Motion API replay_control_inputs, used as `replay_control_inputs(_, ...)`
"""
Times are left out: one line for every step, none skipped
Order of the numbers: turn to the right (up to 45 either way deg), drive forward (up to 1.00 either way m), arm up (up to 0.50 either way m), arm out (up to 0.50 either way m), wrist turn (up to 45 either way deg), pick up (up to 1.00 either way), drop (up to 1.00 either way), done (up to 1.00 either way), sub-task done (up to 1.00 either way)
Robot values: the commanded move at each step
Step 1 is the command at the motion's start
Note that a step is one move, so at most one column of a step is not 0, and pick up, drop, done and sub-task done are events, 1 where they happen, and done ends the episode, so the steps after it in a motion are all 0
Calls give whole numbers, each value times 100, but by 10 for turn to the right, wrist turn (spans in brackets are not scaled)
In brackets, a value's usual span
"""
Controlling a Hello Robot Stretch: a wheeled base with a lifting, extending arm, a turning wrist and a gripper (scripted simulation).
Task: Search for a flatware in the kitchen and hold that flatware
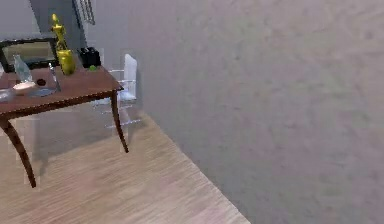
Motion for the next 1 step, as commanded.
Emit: replay_control_inputs(-270, 0, 0, 0, 0, 0, 0, 0, 0)
